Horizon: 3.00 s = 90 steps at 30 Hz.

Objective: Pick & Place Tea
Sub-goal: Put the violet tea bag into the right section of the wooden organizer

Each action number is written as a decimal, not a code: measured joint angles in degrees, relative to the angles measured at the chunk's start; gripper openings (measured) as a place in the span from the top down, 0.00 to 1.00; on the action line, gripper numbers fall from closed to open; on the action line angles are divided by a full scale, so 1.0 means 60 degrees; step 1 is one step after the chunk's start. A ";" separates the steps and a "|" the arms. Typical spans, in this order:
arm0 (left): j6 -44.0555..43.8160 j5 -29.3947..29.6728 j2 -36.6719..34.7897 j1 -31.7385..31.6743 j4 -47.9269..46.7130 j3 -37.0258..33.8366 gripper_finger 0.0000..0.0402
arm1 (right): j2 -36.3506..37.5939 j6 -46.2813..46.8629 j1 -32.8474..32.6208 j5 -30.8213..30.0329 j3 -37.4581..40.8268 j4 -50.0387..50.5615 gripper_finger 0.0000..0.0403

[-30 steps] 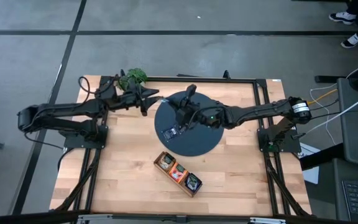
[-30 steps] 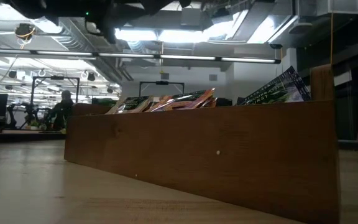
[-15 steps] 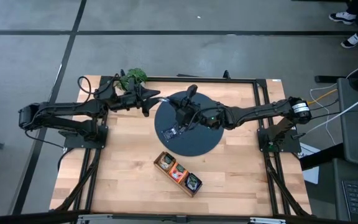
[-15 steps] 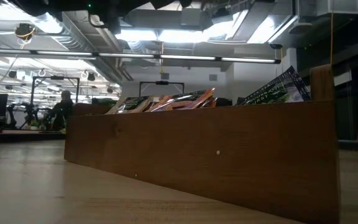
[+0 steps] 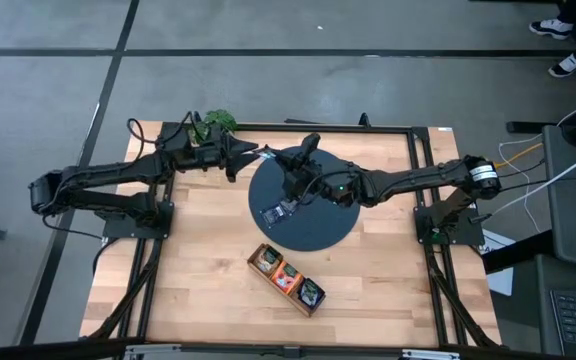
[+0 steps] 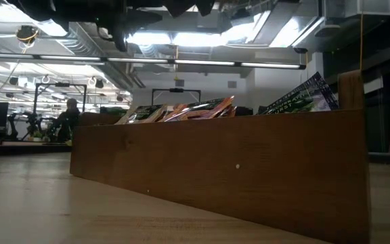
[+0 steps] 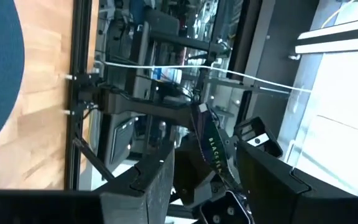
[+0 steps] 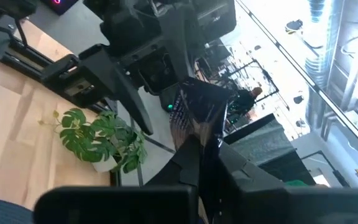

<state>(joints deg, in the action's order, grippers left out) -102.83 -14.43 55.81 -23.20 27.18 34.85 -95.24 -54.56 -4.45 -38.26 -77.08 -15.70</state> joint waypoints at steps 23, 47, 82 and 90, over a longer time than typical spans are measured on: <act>-0.0160 0.0348 0.0000 0.0422 0.0298 -0.0004 0.68 | 0.0000 0.1043 0.0200 0.0641 0.0004 0.0015 0.91; 0.1296 0.0459 0.0000 0.0398 0.0298 -0.0011 0.99 | -0.0004 0.2666 0.0186 0.1071 0.0004 0.0033 0.79; 0.9674 -0.2131 0.0007 0.0826 -0.1552 -0.0018 1.00 | 0.1690 1.5586 0.0783 0.6932 0.0011 0.4841 0.79; 1.1338 -0.1509 0.0172 0.1196 -0.1975 0.0282 1.00 | 0.1690 1.5724 0.1128 0.7404 0.0011 0.4862 0.79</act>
<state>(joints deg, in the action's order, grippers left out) -34.80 -23.48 56.84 -16.02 15.34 36.55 -85.10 39.79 2.32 6.17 -77.01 13.47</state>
